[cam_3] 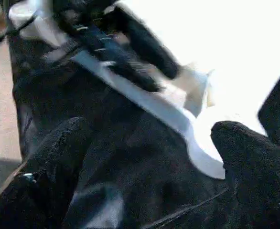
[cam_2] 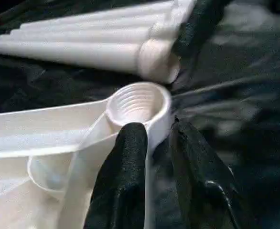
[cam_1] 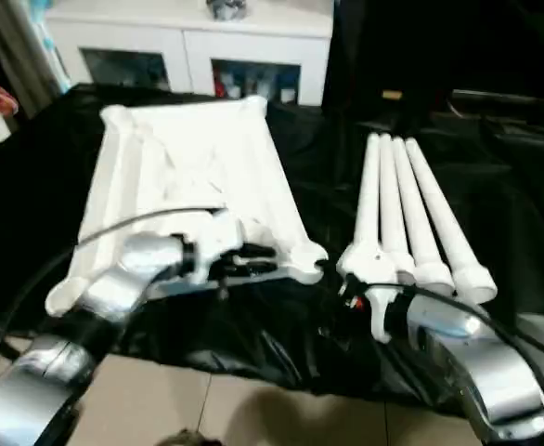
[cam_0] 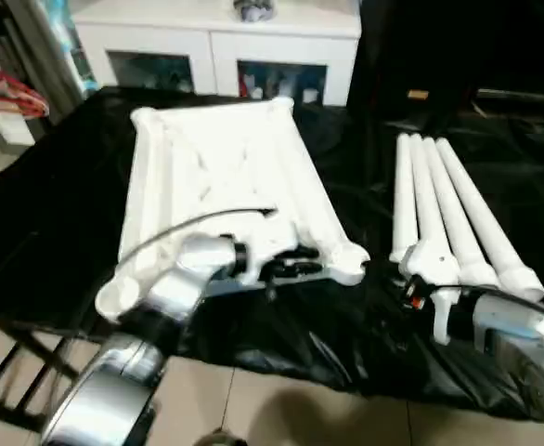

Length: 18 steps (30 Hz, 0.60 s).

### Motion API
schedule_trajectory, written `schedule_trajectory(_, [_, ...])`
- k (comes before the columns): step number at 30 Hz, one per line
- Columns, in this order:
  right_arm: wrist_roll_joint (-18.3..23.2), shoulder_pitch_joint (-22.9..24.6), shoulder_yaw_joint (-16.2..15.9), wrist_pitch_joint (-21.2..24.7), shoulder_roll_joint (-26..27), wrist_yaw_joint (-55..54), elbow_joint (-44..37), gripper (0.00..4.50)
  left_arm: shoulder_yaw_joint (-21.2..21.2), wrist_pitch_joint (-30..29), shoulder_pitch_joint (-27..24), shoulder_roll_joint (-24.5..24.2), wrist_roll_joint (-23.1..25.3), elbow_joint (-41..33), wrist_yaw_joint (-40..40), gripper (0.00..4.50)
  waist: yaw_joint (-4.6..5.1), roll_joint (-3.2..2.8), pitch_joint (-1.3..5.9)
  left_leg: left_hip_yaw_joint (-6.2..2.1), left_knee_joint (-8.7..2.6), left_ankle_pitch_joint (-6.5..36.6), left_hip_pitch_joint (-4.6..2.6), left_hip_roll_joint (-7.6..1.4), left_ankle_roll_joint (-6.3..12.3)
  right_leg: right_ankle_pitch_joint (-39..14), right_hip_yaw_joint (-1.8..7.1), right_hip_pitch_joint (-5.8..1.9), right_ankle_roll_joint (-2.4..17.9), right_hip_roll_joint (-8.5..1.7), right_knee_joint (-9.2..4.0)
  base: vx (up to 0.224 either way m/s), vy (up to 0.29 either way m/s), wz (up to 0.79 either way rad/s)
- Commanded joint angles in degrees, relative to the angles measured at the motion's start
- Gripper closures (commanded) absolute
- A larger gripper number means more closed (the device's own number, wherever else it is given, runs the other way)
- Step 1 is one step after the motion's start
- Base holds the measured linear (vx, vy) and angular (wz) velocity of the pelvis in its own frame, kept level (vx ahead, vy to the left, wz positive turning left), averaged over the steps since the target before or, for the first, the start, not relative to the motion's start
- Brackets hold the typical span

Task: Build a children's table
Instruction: Move table base, then pick table leg

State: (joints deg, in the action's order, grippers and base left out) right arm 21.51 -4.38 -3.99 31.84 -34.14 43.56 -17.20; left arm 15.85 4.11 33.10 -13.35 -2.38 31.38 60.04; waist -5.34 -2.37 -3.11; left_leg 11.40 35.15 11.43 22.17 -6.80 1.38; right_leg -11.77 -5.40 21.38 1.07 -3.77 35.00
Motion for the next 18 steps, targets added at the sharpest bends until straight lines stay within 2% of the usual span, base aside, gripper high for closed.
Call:
schedule_trajectory(1, [1.33,-0.43,1.89,1.04,0.31,-0.86,-1.33,0.00,-1.32,-2.96,-0.44,-1.13,-1.41,-3.53,0.83,3.51,-0.18,0.99,3.18,-4.13,-5.03,12.88,-1.37,-8.29,1.56,-10.23,4.84,-1.77,12.90,-8.40,-4.33,0.000,0.000,0.00])
schedule_trajectory(2, [1.59,-0.87,2.41,1.36,0.85,-1.68,-1.43,0.00,-2.10,-5.06,-1.28,-2.03,-1.48,-5.58,-0.32,3.51,-0.12,0.92,2.98,-4.07,-5.03,14.22,-1.43,-8.09,1.05,-13.12,4.88,-1.62,12.19,-8.26,-4.79,0.000,0.000,0.00])
schedule_trajectory(3, [1.05,-2.18,3.12,2.52,2.26,-4.58,-0.86,0.00,-4.11,-8.16,-2.25,-2.90,-0.98,-7.83,-3.80,3.51,-0.19,0.61,3.07,-4.19,-5.07,14.69,-1.64,-8.22,0.35,-13.65,4.91,-1.65,12.18,-8.34,-4.65,0.000,0.000,0.00])
schedule_trajectory(4, [0.61,-4.01,4.17,3.99,4.37,-8.35,0.29,0.00,-7.06,-10.61,-3.09,-3.25,-0.32,-9.45,-9.01,3.51,0.14,0.71,2.92,-4.25,-5.27,15.07,-1.60,-8.17,-0.32,-13.72,4.86,-1.38,12.32,-8.03,-4.73,0.000,0.000,0.00])
schedule_trajectory(6, [0.60,-6.26,5.89,4.84,7.91,-13.17,2.55,0.00,-11.91,-11.43,-3.71,-1.88,-0.65,-10.06,-17.23,3.51,0.56,0.71,3.02,-4.58,-5.16,15.70,-1.45,-7.96,-1.56,-14.83,4.66,-1.59,12.58,-8.09,-4.41,0.000,0.000,0.00])
schedule_trajectory(7, [-0.01,-6.55,5.98,4.20,8.48,-14.17,3.01,0.00,-12.75,-10.92,-3.96,-1.51,-0.60,-10.31,-18.85,3.51,0.51,0.63,2.94,-4.45,-5.04,16.47,-1.77,-7.79,-1.95,-16.30,4.74,-1.33,12.13,-8.12,-4.99,0.000,0.000,0.00])
schedule_trajectory(8, [-0.76,-6.92,6.10,3.42,9.19,-15.41,3.59,0.00,-13.79,-10.29,-4.26,-1.05,-0.54,-10.62,-20.85,3.51,0.41,0.67,2.97,-4.35,-5.03,16.42,-1.79,-7.78,-2.29,-16.34,4.87,-1.36,11.69,-8.12,-5.14,0.000,0.000,0.00])
schedule_trajectory(9, [-3.04,-7.76,6.14,0.02,11.78,-18.99,5.07,0.00,-16.81,-13.06,-6.49,0.63,-1.08,-14.95,-26.35,3.51,0.20,0.45,3.26,-4.33,-5.11,15.22,-1.75,-8.09,-2.56,-13.86,4.92,-1.45,11.69,-8.15,-4.69,0.000,0.000,0.00])
schedule_trajectory(10, [-3.95,-7.86,6.09,-1.18,12.48,-20.23,5.38,0.00,-17.53,-13.47,-7.08,1.16,-1.29,-16.20,-27.56,3.51,0.38,0.50,3.17,-4.31,-5.25,14.64,-1.55,-8.09,-2.50,-12.41,4.87,-1.41,11.87,-7.99,-4.59,0.000,0.000,0.00])
schedule_trajectory(11, [-4.80,-7.96,6.04,-2.29,13.13,-21.37,5.66,0.00,-18.20,-13.85,-7.63,1.65,-1.48,-17.36,-28.67,3.51,0.30,0.51,3.40,-4.21,-5.28,13.28,-1.62,-8.10,-2.40,-9.42,4.75,-1.38,12.07,-7.69,-4.27,0.000,0.000,0.00])
schedule_trajectory(12, [-6.62,-7.96,6.47,-4.84,16.12,-26.12,6.55,0.00,-20.38,-13.25,-9.93,3.59,-1.86,-22.11,-32.45,3.51,0.30,0.77,3.55,-4.07,-5.22,11.60,-1.36,-8.09,-1.70,-6.26,4.81,-1.52,12.55,-7.80,-3.90,0.000,0.000,0.00])
schedule_trajectory(15, [-7.82,-7.24,6.67,-5.20,19.45,-30.46,6.56,0.00,-19.42,-14.75,-12.81,3.63,2.05,-27.28,-35.38,3.51,0.17,0.85,3.96,-3.88,-4.82,7.45,-1.03,-7.77,0.70,-0.68,4.68,-1.69,12.62,-7.48,-3.30,0.000,0.000,0.00])
schedule_trajectory(16, [-7.96,-7.10,6.81,-4.95,20.45,-31.58,6.57,0.00,-19.13,-15.71,-13.43,3.66,2.65,-28.27,-36.05,3.51,0.18,0.75,3.70,-3.80,-4.87,7.16,-0.92,-7.74,1.80,-0.76,4.72,-1.59,12.37,-7.50,-3.41,0.000,0.000,0.00])
schedule_trajectory(18, [-8.05,-6.49,6.52,-3.96,23.38,-34.44,7.21,0.00,-18.42,-15.84,-15.10,4.34,3.73,-29.69,-38.61,3.51,0.20,0.95,3.46,-3.89,-5.03,9.48,-1.10,-7.77,1.55,-5.25,4.65,-1.46,11.63,-7.37,-3.97,0.000,0.000,0.00])
